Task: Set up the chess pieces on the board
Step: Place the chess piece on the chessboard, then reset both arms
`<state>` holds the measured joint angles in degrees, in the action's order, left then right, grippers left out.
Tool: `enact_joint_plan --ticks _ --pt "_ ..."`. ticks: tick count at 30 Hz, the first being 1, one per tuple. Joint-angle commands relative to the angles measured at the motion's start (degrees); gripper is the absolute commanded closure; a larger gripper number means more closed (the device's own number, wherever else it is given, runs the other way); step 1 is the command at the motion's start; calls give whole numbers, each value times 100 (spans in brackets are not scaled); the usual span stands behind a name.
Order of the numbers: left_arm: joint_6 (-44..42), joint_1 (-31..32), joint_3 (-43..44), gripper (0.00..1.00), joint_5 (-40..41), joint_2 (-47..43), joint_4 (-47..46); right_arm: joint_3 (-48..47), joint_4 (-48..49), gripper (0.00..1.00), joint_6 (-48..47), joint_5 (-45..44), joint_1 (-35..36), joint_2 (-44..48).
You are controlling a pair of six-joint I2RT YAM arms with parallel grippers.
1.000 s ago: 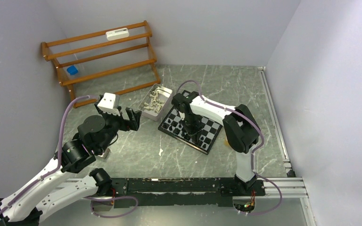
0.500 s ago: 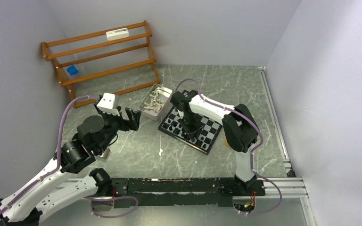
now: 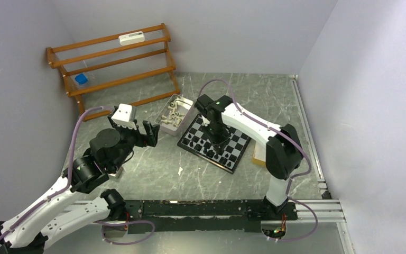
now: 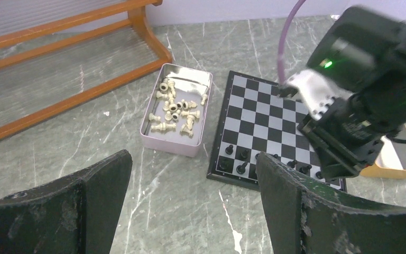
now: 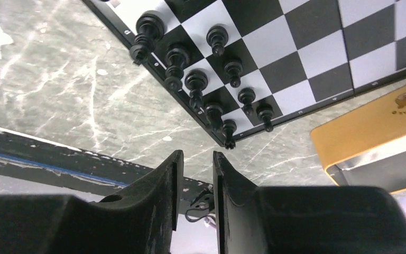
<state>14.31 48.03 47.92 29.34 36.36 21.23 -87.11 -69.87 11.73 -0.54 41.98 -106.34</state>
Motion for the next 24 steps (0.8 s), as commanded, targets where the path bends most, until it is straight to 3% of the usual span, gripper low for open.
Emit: enact_joint_plan --ticks 1,6,24 --pt "-15 -22 -33 8 -14 94 -129 145 371 71 142 -159 29 496" --pt "11 -22 -54 8 9 95 -111 556 1225 88 295 -223 16 590" --pt "12 -23 -62 8 72 146 -84 994 1801 99 190 -327 -54 420"
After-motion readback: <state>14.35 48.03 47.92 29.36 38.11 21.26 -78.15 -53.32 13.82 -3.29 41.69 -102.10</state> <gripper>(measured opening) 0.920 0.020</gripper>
